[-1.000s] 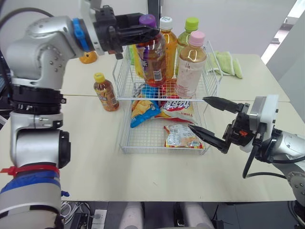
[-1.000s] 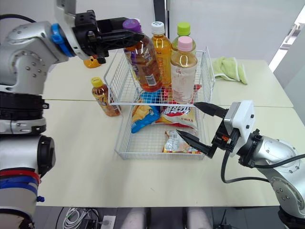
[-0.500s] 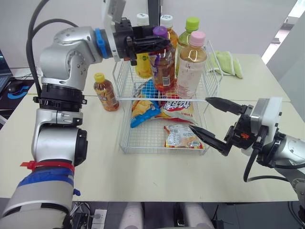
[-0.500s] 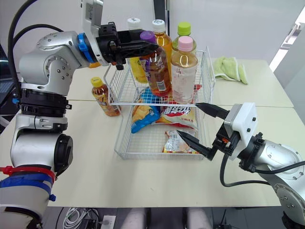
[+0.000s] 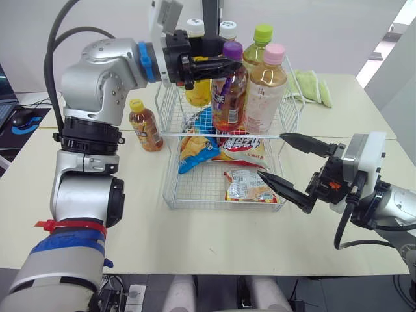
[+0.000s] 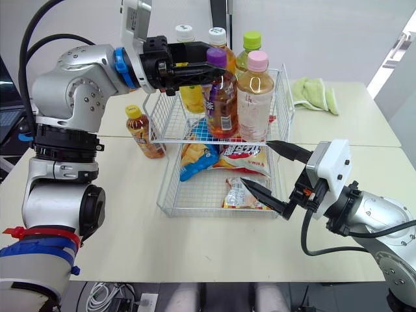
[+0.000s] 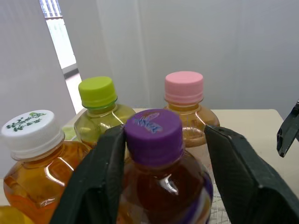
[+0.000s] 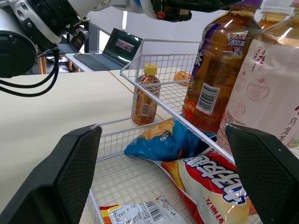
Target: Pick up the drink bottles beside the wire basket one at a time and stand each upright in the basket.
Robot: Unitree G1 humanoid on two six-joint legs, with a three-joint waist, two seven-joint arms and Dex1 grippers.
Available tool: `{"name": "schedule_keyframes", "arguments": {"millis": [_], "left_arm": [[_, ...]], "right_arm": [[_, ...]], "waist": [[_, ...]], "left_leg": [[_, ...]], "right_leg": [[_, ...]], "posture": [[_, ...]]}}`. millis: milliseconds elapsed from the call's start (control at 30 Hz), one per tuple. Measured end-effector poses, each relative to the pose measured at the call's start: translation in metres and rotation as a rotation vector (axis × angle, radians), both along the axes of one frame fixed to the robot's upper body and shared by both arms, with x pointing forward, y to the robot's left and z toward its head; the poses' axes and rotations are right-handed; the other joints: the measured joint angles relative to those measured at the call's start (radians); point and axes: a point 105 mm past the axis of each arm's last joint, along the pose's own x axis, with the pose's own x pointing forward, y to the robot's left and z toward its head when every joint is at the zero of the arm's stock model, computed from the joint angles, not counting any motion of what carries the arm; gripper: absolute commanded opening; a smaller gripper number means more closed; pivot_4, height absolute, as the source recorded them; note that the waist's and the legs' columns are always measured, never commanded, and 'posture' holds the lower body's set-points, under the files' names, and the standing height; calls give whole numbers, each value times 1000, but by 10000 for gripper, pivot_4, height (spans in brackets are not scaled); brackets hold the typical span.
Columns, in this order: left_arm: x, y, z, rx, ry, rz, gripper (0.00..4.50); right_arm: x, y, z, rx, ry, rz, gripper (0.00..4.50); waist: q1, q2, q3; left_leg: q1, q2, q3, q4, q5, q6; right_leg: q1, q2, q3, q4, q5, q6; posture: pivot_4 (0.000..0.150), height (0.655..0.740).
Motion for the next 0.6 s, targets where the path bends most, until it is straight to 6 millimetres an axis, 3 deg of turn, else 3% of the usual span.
{"name": "schedule_keyframes", "arguments": {"millis": [100, 267, 400, 600], "left_arm": [[-2, -1, 2, 3, -11, 1, 44666], [-9, 11, 12, -25, -34, 25, 44666], [-14, 35, 18, -78, -28, 97, 44666], [-22, 80, -1, -103, 45, 238, 44666]], "right_arm": [[1, 0, 0, 1, 0, 0, 45000], [3, -1, 1, 2, 3, 9, 45000], [7, 0, 4, 4, -11, 26, 45000], [10, 4, 14, 27, -37, 83, 45000]], "waist": [[0, 0, 0], [-3, 0, 0], [-12, 0, 0], [-20, 0, 0]], "left_leg": [[0, 0, 0, 0, 0, 0], [1, 0, 0, 0, 0, 0], [1, 0, 0, 0, 0, 0], [2, 1, 0, 0, 0, 0]], "right_leg": [[0, 0, 0, 0, 0, 0], [0, 0, 0, 1, 0, 0], [0, 0, 0, 1, 0, 0], [0, 0, 0, 2, 0, 0]], "posture": [[1500, 7400], [1500, 7400], [1500, 7400], [1500, 7400]]}}
